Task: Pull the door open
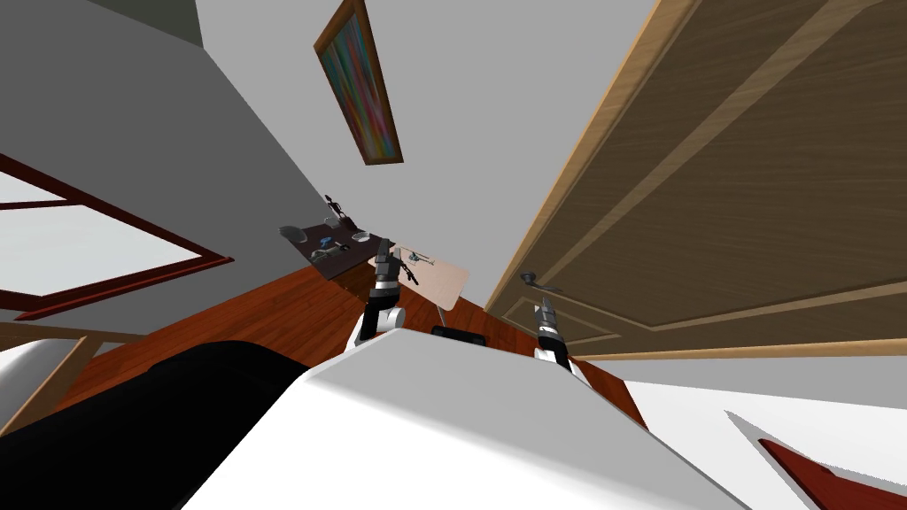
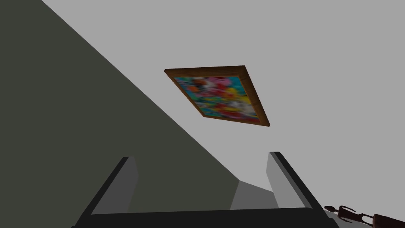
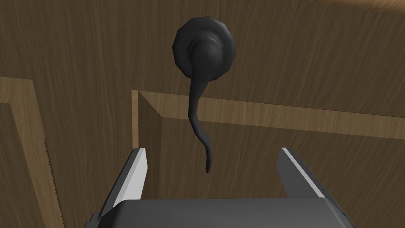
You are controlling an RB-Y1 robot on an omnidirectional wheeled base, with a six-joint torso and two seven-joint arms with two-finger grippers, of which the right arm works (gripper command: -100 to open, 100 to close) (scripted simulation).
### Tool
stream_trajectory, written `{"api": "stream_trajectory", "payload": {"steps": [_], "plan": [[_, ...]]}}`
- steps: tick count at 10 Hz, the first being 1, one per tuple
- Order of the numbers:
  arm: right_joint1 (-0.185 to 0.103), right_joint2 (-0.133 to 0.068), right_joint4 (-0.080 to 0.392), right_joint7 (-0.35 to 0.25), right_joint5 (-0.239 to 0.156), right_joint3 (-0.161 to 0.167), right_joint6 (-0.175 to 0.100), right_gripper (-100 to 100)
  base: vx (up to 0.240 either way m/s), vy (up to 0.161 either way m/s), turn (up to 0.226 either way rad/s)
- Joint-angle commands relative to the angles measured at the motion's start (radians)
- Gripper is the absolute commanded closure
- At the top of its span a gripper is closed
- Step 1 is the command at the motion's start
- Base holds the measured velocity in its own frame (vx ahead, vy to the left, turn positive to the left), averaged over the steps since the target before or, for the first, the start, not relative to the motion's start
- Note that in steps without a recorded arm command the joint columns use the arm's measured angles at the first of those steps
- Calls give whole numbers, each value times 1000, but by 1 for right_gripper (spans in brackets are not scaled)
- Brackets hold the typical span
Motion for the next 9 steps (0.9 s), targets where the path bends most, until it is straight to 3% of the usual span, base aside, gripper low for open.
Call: {"api": "stream_trajectory", "payload": {"steps": [1,5,9], "plan": [[0,0,0,0,0,0,0,-100,-2,6,-16],[-4,-13,18,-7,-7,-13,-6,-100,13,-30,86],[-4,-13,18,-7,-7,-13,-6,-100,-2,5,-14]]}}
